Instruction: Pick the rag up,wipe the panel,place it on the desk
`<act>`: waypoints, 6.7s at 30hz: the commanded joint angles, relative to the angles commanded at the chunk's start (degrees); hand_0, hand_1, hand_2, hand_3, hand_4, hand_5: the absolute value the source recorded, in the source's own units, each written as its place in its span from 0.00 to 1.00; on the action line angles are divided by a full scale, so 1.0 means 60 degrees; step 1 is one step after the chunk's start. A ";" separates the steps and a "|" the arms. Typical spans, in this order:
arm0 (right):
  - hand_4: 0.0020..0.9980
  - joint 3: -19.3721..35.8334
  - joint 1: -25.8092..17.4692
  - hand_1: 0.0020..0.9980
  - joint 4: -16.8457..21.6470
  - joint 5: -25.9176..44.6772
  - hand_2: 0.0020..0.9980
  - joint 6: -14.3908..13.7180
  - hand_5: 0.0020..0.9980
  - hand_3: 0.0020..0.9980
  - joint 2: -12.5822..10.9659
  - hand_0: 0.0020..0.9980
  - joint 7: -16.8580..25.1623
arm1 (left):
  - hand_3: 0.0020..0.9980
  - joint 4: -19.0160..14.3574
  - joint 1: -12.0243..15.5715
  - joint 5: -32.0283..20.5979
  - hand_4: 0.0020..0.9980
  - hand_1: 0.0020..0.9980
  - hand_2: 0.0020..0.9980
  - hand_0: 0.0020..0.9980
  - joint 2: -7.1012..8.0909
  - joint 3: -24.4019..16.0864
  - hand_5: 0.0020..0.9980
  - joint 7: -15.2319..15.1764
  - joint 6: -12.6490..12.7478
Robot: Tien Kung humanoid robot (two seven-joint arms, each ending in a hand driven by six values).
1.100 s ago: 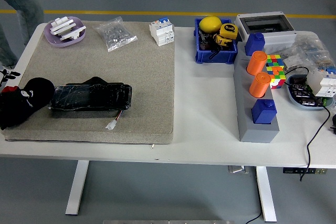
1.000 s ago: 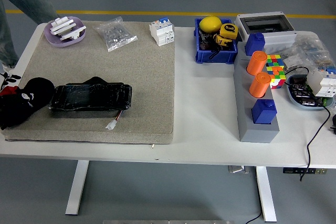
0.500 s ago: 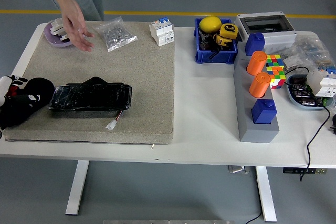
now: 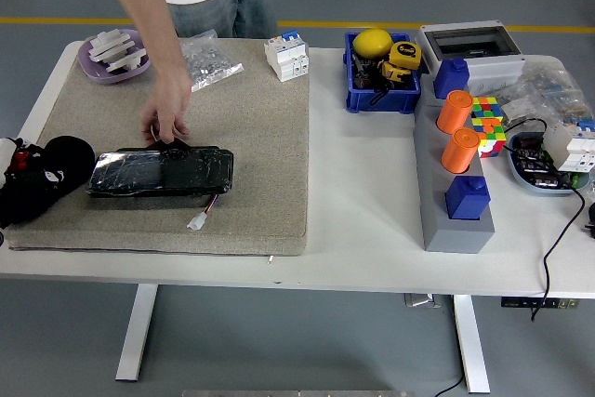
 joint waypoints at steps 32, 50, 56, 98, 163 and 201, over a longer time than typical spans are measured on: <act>1.00 0.0051 0.0034 0.62 -0.0028 -0.0022 0.64 -0.0017 0.62 0.62 -0.0022 0.76 -0.0009 | 0.52 -0.0208 0.0145 0.1071 0.21 0.19 0.53 0.21 -0.0120 -0.0008 0.00 -0.0019 0.1000; 1.00 -0.0009 0.0038 0.62 -0.0086 0.0033 0.64 0.0031 0.62 0.62 -0.0134 0.76 -0.0013 | 0.53 -0.4379 0.1884 0.2547 0.20 0.18 0.54 0.20 0.0143 -0.0880 0.00 0.1978 0.0217; 1.00 0.0025 0.0065 0.62 -0.0088 0.0005 0.64 0.0017 0.62 0.62 -0.0142 0.76 -0.0002 | 0.53 -0.4701 0.2020 0.2440 0.19 0.17 0.54 0.20 0.0002 -0.0660 0.00 0.2025 0.0292; 1.00 -0.0068 0.0227 0.62 -0.0083 0.0075 0.64 0.0011 0.62 0.62 -0.0199 0.76 -0.0011 | 0.52 -0.4826 0.0304 0.1874 0.17 0.16 0.54 0.20 -0.0740 0.2195 0.00 0.2184 0.0436; 1.00 -0.0020 0.0207 0.61 -0.0056 -0.0010 0.64 -0.0018 0.63 0.62 -0.0236 0.75 0.0015 | 0.52 -0.3870 -0.0177 0.1965 0.18 0.15 0.53 0.20 -0.0851 0.2378 0.00 0.2356 0.0296; 1.00 0.0083 0.0212 0.62 -0.0062 -0.0036 0.64 -0.0032 0.63 0.62 -0.0273 0.75 0.0005 | 0.52 -0.4319 0.0907 0.2246 0.19 0.15 0.53 0.20 0.0126 0.1298 0.00 0.2386 0.0233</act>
